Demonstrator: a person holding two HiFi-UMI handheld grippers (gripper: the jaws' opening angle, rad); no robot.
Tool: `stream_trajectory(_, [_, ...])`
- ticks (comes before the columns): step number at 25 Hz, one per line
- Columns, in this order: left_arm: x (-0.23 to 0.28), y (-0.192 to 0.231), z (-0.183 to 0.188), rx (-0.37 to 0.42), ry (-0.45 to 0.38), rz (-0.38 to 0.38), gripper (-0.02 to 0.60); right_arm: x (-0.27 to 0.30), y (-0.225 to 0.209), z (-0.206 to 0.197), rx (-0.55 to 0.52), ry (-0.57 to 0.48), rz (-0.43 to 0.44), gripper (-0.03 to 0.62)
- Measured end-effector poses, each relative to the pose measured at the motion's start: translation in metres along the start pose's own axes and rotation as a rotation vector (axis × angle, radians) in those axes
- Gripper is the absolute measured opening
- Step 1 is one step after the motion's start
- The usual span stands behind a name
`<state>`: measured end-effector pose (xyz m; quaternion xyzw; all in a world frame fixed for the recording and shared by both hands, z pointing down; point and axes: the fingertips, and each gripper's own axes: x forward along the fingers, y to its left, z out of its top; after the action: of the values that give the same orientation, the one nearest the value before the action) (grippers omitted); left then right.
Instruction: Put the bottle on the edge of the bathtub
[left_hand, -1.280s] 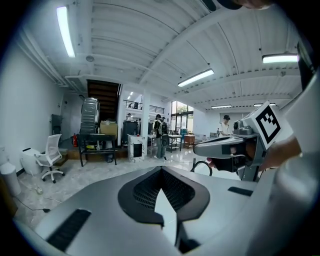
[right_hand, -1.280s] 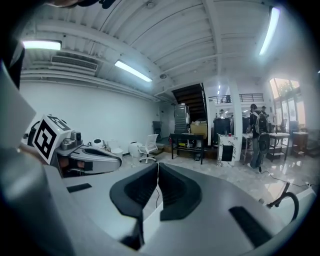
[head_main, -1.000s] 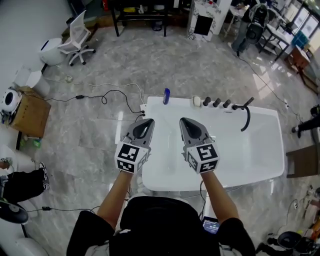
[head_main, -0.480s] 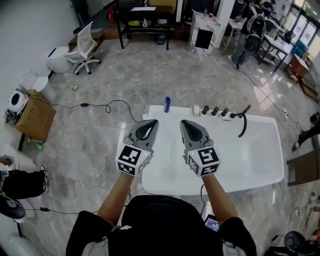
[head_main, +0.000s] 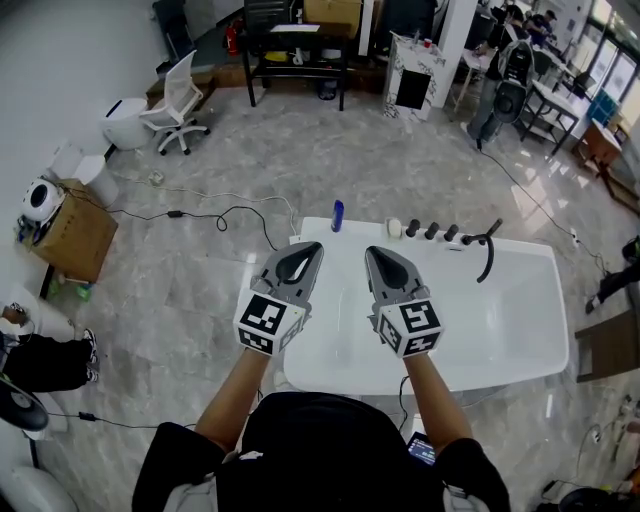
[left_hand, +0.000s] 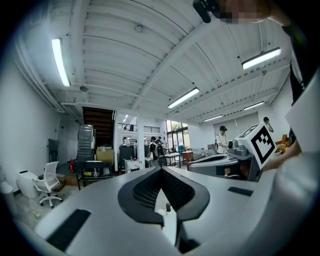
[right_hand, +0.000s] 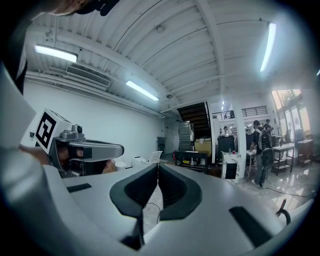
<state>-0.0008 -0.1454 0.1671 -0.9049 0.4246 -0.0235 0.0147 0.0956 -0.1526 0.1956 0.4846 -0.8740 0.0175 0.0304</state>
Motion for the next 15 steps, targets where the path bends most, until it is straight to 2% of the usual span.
stream_trajectory(15, [-0.0091,-0.0072,0.0022,0.001,-0.015,0.005,0.011,-0.0032,0.0075,0.002,0.013,-0.046,-0.012,0.025])
